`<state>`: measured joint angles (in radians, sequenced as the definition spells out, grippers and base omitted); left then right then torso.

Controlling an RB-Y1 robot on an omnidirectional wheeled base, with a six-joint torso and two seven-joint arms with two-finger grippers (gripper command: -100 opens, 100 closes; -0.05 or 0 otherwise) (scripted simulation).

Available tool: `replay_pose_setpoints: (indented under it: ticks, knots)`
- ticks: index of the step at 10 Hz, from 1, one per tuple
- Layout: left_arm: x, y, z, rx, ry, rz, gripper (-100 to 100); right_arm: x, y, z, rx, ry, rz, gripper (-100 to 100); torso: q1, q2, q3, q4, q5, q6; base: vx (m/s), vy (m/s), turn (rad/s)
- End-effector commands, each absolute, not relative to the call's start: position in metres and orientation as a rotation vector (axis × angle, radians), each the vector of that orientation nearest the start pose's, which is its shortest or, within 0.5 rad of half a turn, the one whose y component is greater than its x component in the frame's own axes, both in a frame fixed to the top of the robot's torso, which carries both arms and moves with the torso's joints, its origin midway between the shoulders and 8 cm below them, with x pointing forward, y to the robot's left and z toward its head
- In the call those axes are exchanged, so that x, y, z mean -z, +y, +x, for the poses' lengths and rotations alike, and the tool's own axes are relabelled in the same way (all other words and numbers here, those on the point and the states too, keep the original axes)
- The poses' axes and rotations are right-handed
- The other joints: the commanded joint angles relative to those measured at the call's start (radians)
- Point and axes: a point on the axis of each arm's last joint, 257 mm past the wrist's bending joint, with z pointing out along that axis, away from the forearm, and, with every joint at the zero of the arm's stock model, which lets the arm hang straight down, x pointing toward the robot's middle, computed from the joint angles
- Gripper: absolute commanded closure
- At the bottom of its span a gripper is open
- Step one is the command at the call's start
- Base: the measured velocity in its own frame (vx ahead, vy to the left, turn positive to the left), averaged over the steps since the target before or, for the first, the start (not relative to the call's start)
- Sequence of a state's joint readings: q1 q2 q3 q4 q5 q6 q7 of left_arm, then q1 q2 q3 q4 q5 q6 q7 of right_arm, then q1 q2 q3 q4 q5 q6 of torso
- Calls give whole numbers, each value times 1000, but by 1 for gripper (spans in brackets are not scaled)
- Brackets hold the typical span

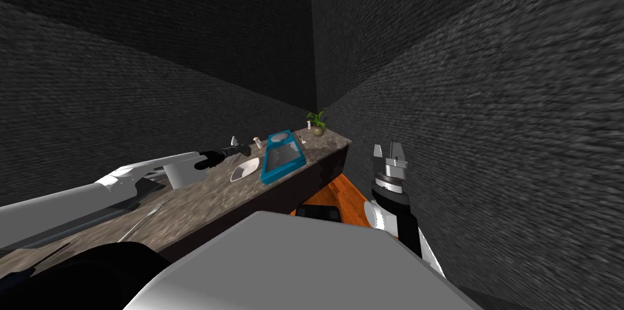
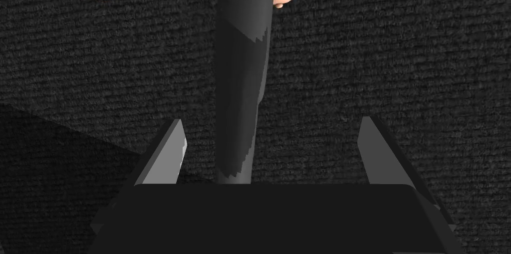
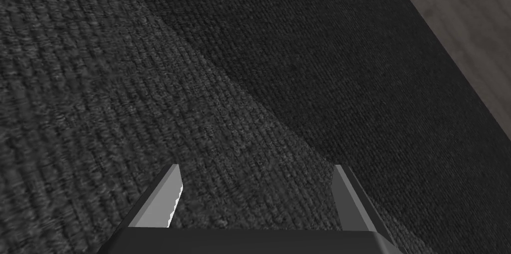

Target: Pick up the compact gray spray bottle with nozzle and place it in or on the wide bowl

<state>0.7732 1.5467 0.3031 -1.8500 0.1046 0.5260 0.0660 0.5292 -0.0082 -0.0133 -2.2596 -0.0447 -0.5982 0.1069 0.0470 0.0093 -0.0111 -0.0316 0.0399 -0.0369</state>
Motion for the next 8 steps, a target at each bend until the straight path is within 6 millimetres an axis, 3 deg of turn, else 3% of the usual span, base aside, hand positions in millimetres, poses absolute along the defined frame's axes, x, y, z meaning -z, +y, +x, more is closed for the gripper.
replay_pose_setpoints:
  ticks: [1,4,7,8]
  knots:
    - [109,637,404,-376,1942,-516,-100,-25,-290,327,-1216,579,598,0,0,0,0,0,0,0,-1,0,87]
    - [79,614,428,-368,1931,-466,-100,-25,-290,327,-1216,579,598,0,0,0,0,0,0,0,0,-1,111]
    - [66,600,440,-363,1927,-440,-100,-25,-290,327,-1216,579,598,0,0,0,0,0,0,0,0,-1,74]
    - [55,587,450,-356,1925,-420,-100,-25,-290,327,-1216,579,598,0,0,0,0,0,0,0,-1,1,95]
